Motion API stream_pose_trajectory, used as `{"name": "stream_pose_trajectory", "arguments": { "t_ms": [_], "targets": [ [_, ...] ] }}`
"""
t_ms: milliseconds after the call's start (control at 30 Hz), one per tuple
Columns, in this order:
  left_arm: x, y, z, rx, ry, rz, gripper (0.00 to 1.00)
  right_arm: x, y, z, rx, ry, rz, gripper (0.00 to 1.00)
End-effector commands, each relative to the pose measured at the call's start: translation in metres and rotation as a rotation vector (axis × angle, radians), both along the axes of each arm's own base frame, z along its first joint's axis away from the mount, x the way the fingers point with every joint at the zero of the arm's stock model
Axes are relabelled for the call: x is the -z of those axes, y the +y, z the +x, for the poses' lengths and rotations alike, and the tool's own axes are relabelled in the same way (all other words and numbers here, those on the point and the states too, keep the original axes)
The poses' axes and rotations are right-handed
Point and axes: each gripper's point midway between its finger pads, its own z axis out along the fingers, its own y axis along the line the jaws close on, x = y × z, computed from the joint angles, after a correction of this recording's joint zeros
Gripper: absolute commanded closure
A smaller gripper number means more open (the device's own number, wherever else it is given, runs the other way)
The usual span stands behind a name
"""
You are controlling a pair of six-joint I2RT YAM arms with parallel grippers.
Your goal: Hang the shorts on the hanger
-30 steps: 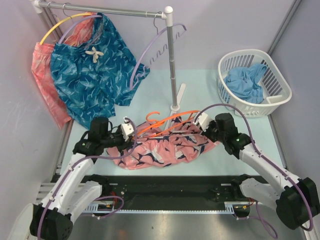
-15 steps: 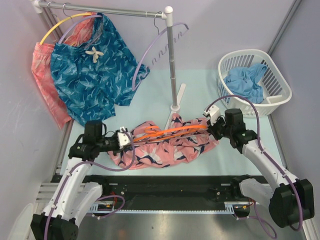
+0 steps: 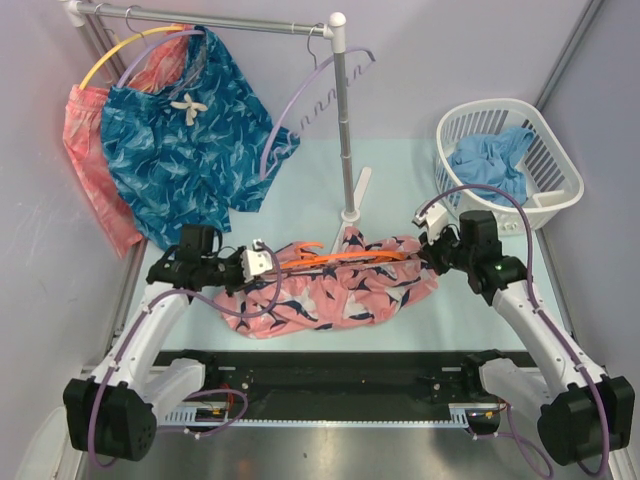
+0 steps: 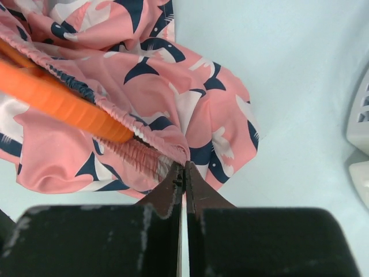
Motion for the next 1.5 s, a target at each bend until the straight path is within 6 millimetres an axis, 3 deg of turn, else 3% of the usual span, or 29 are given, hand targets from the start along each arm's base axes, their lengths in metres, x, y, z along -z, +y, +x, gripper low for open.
{"name": "stream_pose_trajectory", "arguments": {
  "t_ms": [0, 167, 433, 500, 533, 633, 733, 900, 1100, 1333, 1467],
  "targets": [
    [-0.002, 0.035, 0.022, -0.111, -0.062, 0.188, 1.0, -0.02, -0.046, 0.015, 0.145, -0.086, -0.157, 1.0],
    [-0.001, 0.034, 0.026, -0.118, -0.051, 0.241, 1.0, -0.033, -0.031, 0.018, 0.099, -0.118, -0.161, 1.0],
    [-0.018, 0.015, 0.024, -0.098, -0.072, 0.23, 1.0, -0.06, 0.025, 0.018, -0.024, -0.193, -0.173, 1.0],
    [-0.021, 0.014, 0.022, -0.101, -0.073, 0.22, 1.0, -0.063, 0.03, 0.016, -0.044, -0.195, -0.183, 0.86],
    [-0.023, 0.014, 0.021, -0.102, -0.077, 0.216, 1.0, -0.063, 0.032, 0.014, -0.056, -0.195, -0.189, 0.62],
    [-0.028, 0.011, 0.017, -0.102, -0.068, 0.189, 1.0, -0.074, 0.032, 0.012, -0.067, -0.212, -0.185, 0.35],
    [-0.034, 0.008, 0.012, -0.101, -0.056, 0.16, 1.0, -0.094, 0.039, 0.005, -0.123, -0.256, -0.149, 0.25],
    [-0.043, 0.002, 0.007, -0.078, -0.054, 0.125, 1.0, -0.121, 0.074, -0.018, -0.337, -0.322, -0.064, 0.22],
    [-0.051, 0.002, 0.003, -0.075, -0.058, 0.122, 1.0, -0.142, 0.116, -0.036, -0.496, -0.414, -0.048, 0.1],
    [-0.053, 0.002, -0.004, -0.067, -0.061, 0.112, 1.0, -0.144, 0.123, -0.048, -0.541, -0.375, -0.002, 0.14],
    [-0.06, -0.004, -0.011, -0.034, -0.061, 0.077, 1.0, -0.146, 0.148, -0.059, -0.637, -0.398, 0.033, 0.17]
  ]
}}
